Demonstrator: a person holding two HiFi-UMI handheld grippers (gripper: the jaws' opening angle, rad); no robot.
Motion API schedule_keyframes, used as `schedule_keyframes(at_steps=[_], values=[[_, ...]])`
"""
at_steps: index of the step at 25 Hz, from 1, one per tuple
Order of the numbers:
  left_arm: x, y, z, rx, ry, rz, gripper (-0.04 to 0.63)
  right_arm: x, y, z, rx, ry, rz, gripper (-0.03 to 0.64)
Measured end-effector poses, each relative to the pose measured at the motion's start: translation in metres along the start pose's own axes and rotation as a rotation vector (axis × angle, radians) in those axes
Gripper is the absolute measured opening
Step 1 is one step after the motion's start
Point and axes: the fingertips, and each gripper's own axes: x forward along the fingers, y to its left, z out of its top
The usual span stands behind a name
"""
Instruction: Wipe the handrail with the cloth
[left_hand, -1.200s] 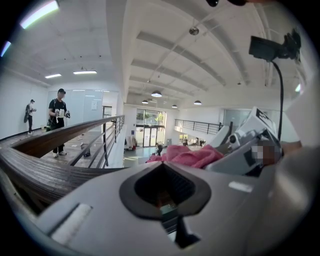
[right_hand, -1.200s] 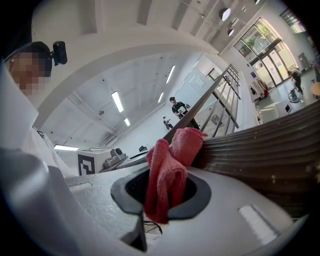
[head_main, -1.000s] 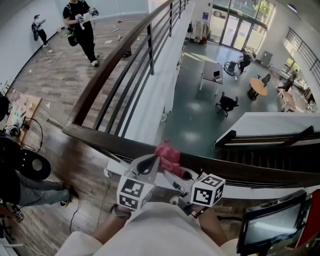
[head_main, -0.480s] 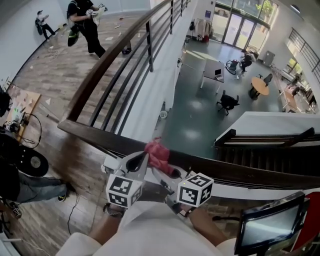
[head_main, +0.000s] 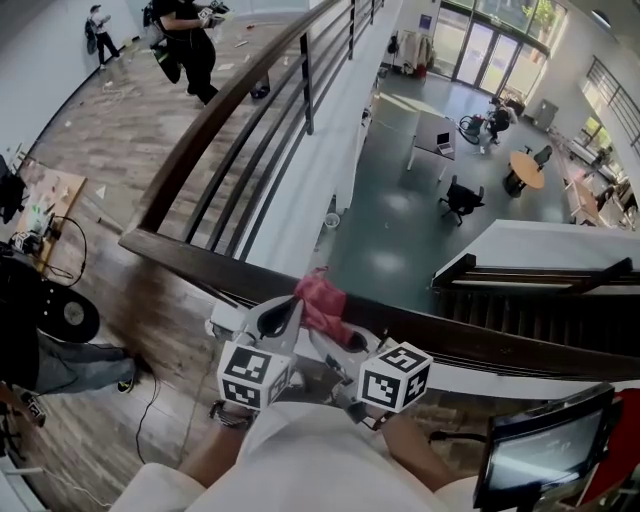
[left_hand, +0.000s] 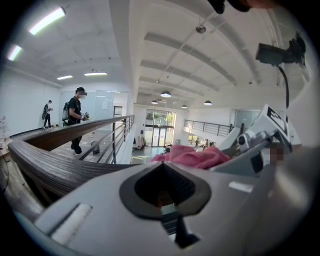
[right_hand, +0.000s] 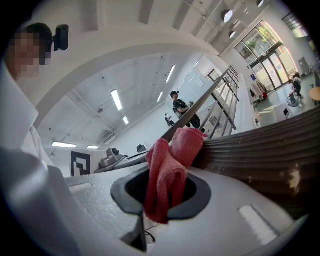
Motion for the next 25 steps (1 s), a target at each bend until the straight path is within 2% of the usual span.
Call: schedule_keyframes(at_steps=[5,9,13,17,21,25], values=[[0.006,-0.005,0.005,-0.003,0.006,-0.059,0.005,-0.005,-0.004,0.005,-0.014,0.002,-0.026,0.061],[0.006,-0.001,0.01,-0.086,-0.012,-0.125,0.005,-0.003,-0.005,0.004,-0.052,0.031,-0.052,0.061],[0.007,0.0,0.011,-0.041,-0.02,-0.182,0.006,0.001,-0.007,-0.002,-0.053,0.036,-0.062,0.061],[0.014,-0.006,0.012,-0.002,0.024,-0.241,0.005,-0.004,-0.007,0.004,-0.046,0.04,-0.076,0.061],[0.017,-0.014,0.013,0.037,0.066,-0.271,0.005,-0.01,-0.008,0.008,-0.037,0.033,-0.096,0.061],[0.016,-0.024,0.016,0.043,0.082,-0.294,0.005,-0.015,-0.006,0.01,-0.035,0.03,-0.11,0.061]])
